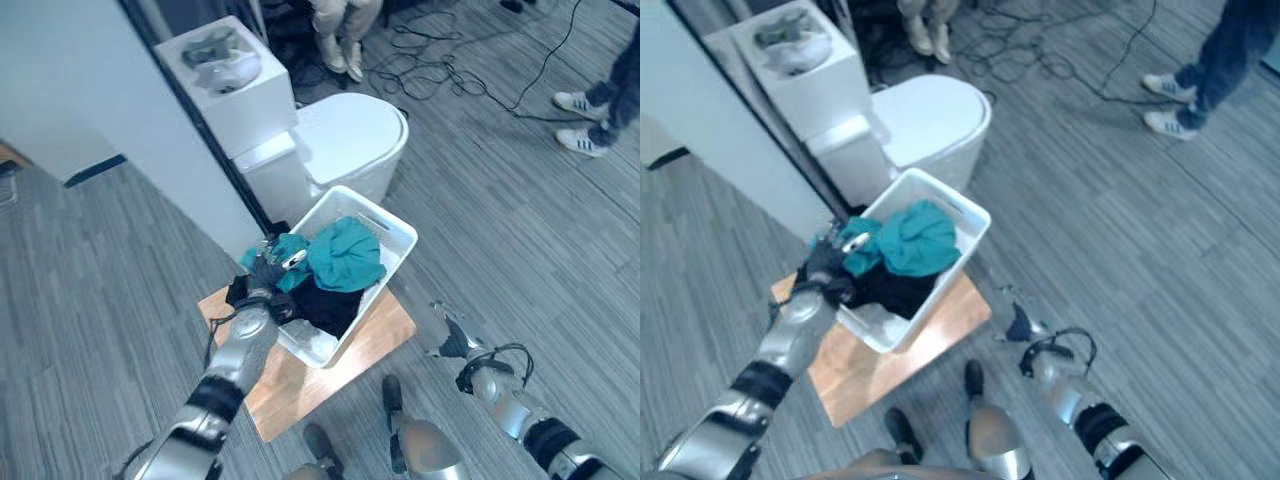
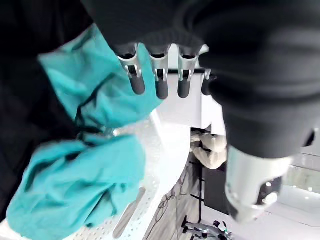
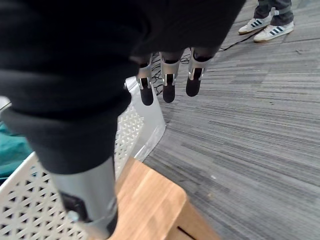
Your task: Tidy up the quilt and then pick up the clothes from the bed and put them into the laundry hamper.
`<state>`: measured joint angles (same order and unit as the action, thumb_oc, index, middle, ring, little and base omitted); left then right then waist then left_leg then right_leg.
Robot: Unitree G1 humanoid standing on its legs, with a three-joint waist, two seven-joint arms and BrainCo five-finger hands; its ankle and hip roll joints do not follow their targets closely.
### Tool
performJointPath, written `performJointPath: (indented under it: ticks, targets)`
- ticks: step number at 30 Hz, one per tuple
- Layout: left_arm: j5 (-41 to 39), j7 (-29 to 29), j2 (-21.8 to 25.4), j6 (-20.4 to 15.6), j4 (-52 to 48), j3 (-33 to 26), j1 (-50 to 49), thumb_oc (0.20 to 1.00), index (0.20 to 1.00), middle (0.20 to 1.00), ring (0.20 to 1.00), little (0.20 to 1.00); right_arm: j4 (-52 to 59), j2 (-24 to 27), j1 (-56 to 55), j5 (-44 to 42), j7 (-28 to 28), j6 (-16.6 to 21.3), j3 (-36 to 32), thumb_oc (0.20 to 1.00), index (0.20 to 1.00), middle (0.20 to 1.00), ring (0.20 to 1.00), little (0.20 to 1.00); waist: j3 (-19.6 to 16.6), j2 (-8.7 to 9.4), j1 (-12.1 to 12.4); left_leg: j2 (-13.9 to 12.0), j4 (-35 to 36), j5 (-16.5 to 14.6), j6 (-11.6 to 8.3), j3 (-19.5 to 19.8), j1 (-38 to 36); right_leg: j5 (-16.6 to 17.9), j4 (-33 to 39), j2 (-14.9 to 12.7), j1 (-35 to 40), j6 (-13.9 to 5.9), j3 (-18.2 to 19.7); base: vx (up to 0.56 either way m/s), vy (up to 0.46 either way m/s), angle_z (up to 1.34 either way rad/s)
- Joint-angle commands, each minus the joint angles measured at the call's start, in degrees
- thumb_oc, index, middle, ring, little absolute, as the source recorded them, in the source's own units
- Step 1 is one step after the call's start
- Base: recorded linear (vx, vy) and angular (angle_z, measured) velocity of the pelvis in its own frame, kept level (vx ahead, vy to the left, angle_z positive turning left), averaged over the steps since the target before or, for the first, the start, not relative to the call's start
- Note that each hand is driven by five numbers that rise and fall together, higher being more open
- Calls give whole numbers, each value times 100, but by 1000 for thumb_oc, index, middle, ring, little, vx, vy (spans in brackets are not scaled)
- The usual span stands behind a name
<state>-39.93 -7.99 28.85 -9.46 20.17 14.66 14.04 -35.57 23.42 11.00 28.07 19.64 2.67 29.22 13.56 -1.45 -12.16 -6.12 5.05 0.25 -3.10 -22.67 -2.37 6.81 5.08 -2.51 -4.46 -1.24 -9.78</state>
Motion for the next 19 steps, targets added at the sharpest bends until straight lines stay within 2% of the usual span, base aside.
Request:
performJointPath:
  ticks: [1,6,7,8,9,10,13,14,15,16,18,19]
  targets:
    - [203,140,360,-634,176,-535,26,1000,1000,1000,1000,1000,-805,-273,113,-411,-123,108,-51,1000,1000,1000,1000,1000,-421,-35,233,-602,-78,163,-519,314,-151,-613,-9,-604,465,-807,-302,48,-5,13]
    - [353,157,356,-691,268,-930,-528,1000,1000,1000,1000,1000,-1689,-591,117,-839,-196,68,-307,1000,1000,1000,1000,1000,-501,-1,429,-577,-64,177,-510,447,-205,-643,-8,-602,615,-781,-396,23,2,29]
    - [416,396,250,-604,662,-1182,-1000,1000,1000,1000,1000,1000,-2358,-780,127,-1186,-278,69,-561,1000,1000,1000,1000,1000,-584,-7,581,-565,-56,169,-501,550,-242,-679,-8,-610,737,-773,-484,40,36,20]
    - [440,463,102,-529,876,-1218,-1208,1000,1000,1000,1000,1000,-2556,-824,133,-1312,-306,74,-668,1000,1000,1000,1000,1000,-574,-6,639,-556,-69,147,-497,589,-280,-702,-9,-615,813,-779,-525,41,37,20]
    - [441,463,103,-530,876,-1220,-1206,1000,1000,1000,1000,1000,-2560,-826,138,-1313,-305,76,-667,1000,1000,1000,1000,1000,-585,-5,637,-554,-63,167,-496,590,-259,-688,-9,-615,791,-775,-526,36,36,23]
    - [554,597,-145,-397,1443,-1238,-1474,1000,1000,1000,1000,1000,-2884,-874,177,-1622,-340,45,-959,1000,1000,1000,1000,1000,-596,-10,711,-539,-76,142,-480,652,-303,-719,-20,-627,884,-772,-580,19,22,25]
    - [737,609,-292,-320,1918,-1229,-1532,1000,1000,1000,1000,1000,-3072,-901,218,-1802,-353,30,-1127,1000,1000,1000,1000,1000,-634,-9,739,-524,-68,157,-473,684,-284,-712,-13,-637,896,-768,-614,28,38,28]
    - [1151,692,-522,-257,2818,-1205,-1588,1000,1000,1000,1000,1000,-3315,-939,228,-2078,-389,27,-1352,1000,1000,1000,1000,1000,-663,9,772,-504,-69,145,-461,721,-287,-721,-19,-652,931,-774,-635,34,63,14]
    - [1061,839,-780,-108,3631,-1374,-1578,1000,1000,1000,1000,1000,-3446,-1007,207,-2244,-432,22,-1480,1000,1000,1000,1000,1000,-695,24,797,-495,-67,135,-454,745,-298,-729,-26,-661,956,-777,-655,34,63,16]
    - [1058,847,-780,-117,3648,-1374,-1566,1000,1000,1000,1000,1000,-3449,-1006,212,-2245,-433,24,-1479,1000,1000,1000,1000,1000,-691,23,793,-495,-68,133,-454,748,-298,-731,-26,-661,959,-777,-659,35,62,17]
    - [1875,825,-1209,133,4883,-1272,-1538,1000,1000,1000,1000,1000,-3897,-1173,231,-2289,-459,-84,-1510,1000,1000,1000,1000,1000,-790,86,834,-472,-77,86,-429,802,-313,-760,-44,-684,1021,-776,-687,47,52,14]
    - [2066,810,-1300,181,5084,-1224,-1557,1000,1000,1000,1000,1000,-3966,-1218,214,-2260,-470,-97,-1470,1000,1000,1000,1000,1000,-817,105,839,-469,-80,71,-423,802,-327,-765,-48,-691,1036,-778,-692,50,47,14]
